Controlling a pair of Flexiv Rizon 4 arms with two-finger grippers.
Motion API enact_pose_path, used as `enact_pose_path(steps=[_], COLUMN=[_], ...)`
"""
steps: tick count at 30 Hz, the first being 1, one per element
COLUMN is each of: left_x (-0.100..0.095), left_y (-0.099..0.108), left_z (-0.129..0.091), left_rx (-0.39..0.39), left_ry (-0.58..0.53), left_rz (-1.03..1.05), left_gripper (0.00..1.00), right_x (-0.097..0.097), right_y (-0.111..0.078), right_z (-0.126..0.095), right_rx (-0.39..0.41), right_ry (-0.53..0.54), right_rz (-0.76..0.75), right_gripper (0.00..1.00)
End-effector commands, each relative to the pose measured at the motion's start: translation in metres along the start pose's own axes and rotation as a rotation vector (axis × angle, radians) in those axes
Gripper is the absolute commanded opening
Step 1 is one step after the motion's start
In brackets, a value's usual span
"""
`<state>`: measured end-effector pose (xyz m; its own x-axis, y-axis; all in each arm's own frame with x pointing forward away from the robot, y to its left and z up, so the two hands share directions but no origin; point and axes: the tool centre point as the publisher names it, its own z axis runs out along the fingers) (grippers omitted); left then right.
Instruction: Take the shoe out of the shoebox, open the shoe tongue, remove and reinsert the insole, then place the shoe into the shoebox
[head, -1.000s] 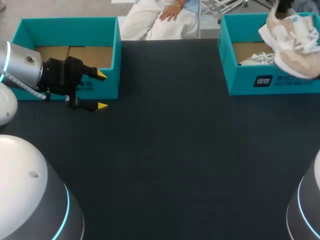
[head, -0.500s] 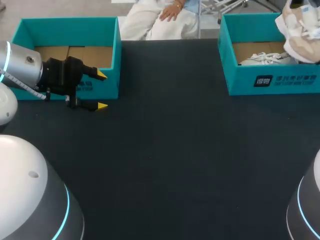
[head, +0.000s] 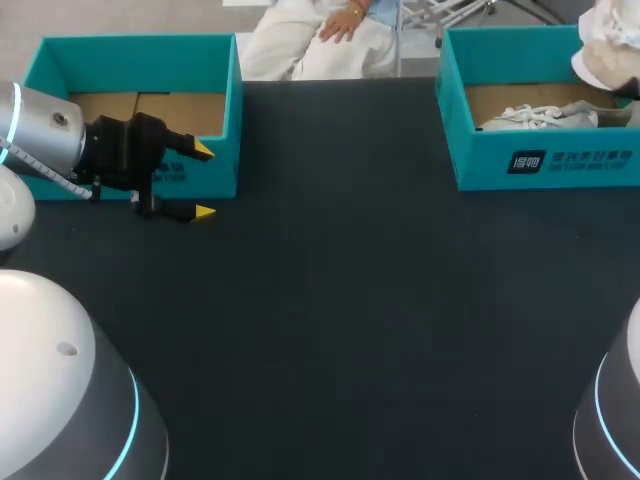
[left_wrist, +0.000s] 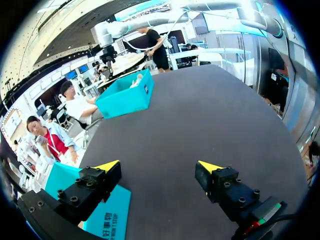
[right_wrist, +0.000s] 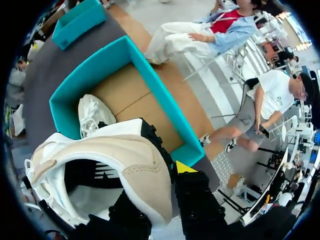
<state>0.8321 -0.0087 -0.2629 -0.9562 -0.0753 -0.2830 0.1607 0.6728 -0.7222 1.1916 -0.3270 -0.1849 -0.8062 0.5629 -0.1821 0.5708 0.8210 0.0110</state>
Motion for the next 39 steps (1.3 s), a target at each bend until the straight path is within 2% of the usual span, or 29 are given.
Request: enact_pose_path(steps=[1,38,39], left_x=[0.0007,0.0007,0.0007], left_y=[-0.0003,-0.0003,-0.0003], left_z=[-0.0002,-0.0002,-0.0002], left_rx=[-0.003,-0.003,-0.003], left_ry=[0.0,0.0,0.0], left_rz=[0.0,0.0,0.0], left_gripper=[1.0,1.0,1.0], right_x=[0.012,0.012,0.0175], right_y=[-0.005,-0.005,-0.0071], right_z=[-0.0028,-0.0028,-0.0006], right_rx=[-0.028,-0.028,0.008], right_ry=[-0.199,-0.199,-0.168], right_rz=[0.815,0.815,0.822], right_gripper=[0.0,0.0,0.0])
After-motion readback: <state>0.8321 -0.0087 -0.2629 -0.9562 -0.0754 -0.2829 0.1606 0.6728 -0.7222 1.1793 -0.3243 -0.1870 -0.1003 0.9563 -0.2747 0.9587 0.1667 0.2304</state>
